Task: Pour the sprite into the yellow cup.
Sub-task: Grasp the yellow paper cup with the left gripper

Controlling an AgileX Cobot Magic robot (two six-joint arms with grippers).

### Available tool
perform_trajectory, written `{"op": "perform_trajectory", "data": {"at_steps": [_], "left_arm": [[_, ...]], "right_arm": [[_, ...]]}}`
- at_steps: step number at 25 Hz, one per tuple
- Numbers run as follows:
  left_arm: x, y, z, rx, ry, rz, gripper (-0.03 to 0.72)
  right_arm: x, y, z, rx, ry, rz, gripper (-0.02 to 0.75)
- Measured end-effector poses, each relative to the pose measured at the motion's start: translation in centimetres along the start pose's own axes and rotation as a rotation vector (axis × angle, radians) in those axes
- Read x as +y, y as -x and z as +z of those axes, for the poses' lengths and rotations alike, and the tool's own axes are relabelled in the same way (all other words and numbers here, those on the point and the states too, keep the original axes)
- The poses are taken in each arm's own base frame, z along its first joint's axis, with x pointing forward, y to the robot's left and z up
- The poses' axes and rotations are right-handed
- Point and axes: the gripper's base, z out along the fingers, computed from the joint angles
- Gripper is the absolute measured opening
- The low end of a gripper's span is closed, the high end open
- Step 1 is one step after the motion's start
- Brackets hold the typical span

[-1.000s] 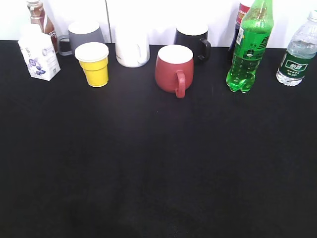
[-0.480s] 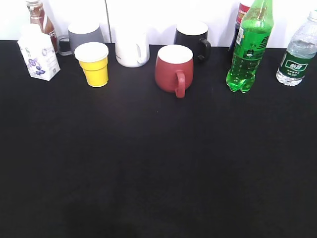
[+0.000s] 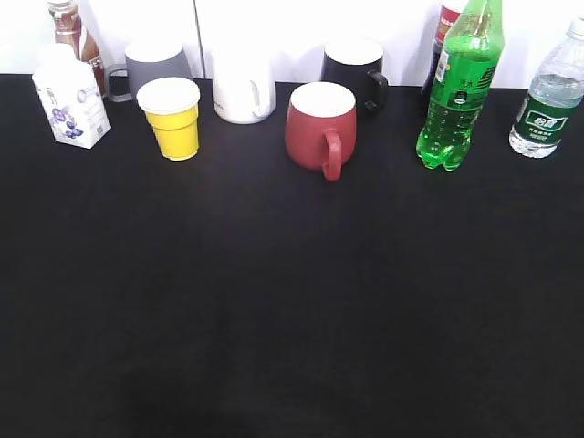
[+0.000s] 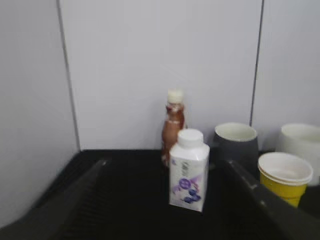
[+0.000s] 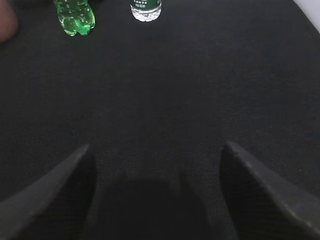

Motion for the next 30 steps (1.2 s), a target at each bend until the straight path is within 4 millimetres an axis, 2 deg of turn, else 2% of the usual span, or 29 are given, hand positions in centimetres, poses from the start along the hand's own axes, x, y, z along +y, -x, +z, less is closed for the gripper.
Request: {"op": "perform_trajectory", "data": {"at_steps": [1,3,5,7,11,15,19,23,30], "left_arm": [[-0.9,-1.3,1.5,0.033,-0.063,0.028,0.496],[-2.8,-3.3,3.2,0.057,-0.164,0.034,0.5],[-4.1,-5.6,4.6,0.13,-0.225,0.041,0.562],[-5.4,-6.7,6.6,0.151,-0.274,0.053,0.617],[-6.8,-8.7,11.3,0.182,-0.302,0.064,0.627],[-8.0,-12.3,15.2,0.215,-0.341,0.08,0.627],[-9.4,-13.2,17.9,0.185,-0.362,0.074,0.64],[-9.6,-14.6,19.6,0.202,-0.326,0.039,0.662],[-10.3,-15.9,23.2,0.205,-0.313,0.017,0.671]], "right_arm": [[0.0,0.0,0.0,0.0,0.0,0.0,0.586],[0.0,0.0,0.0,0.0,0.0,0.0,0.586],[0.0,0.0,0.0,0.0,0.0,0.0,0.586],[0.0,0.0,0.0,0.0,0.0,0.0,0.586],[0.0,0.0,0.0,0.0,0.0,0.0,0.586],[0.0,0.0,0.0,0.0,0.0,0.0,0.586],[0.0,0.0,0.0,0.0,0.0,0.0,0.586],[0.0,0.0,0.0,0.0,0.0,0.0,0.586],[0.0,0.0,0.0,0.0,0.0,0.0,0.586]]}}
